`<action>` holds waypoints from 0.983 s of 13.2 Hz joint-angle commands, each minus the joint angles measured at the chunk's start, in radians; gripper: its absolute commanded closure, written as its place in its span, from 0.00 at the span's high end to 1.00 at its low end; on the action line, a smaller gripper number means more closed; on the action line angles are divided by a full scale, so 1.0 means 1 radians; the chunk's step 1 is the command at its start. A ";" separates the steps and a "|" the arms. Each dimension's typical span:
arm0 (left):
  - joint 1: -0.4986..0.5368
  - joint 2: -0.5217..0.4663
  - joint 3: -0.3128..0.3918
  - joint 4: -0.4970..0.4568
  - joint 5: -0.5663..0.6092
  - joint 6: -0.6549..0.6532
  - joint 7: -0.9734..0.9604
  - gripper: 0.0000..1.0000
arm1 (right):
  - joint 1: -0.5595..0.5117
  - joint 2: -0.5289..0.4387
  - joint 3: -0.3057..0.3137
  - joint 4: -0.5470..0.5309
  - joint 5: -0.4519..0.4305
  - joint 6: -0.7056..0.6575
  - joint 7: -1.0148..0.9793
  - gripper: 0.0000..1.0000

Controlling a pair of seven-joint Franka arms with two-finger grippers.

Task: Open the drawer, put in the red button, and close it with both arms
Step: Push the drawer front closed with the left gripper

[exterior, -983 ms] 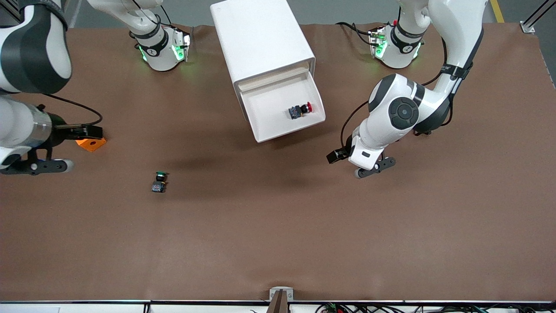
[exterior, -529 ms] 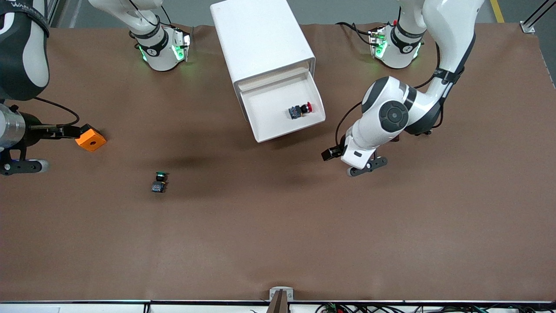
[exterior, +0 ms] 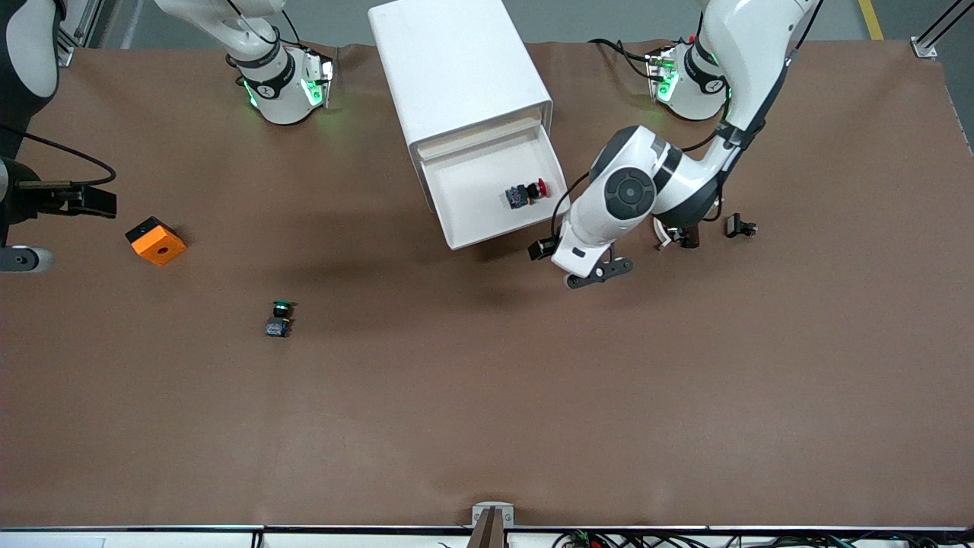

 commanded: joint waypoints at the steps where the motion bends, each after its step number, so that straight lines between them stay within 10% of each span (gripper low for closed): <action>1: -0.019 -0.005 -0.003 0.000 -0.011 -0.050 -0.024 1.00 | -0.011 -0.020 -0.002 0.006 0.055 -0.043 -0.012 1.00; 13: -0.014 -0.016 -0.161 -0.063 -0.014 -0.055 -0.113 1.00 | -0.002 -0.040 0.010 0.000 0.054 -0.066 -0.016 1.00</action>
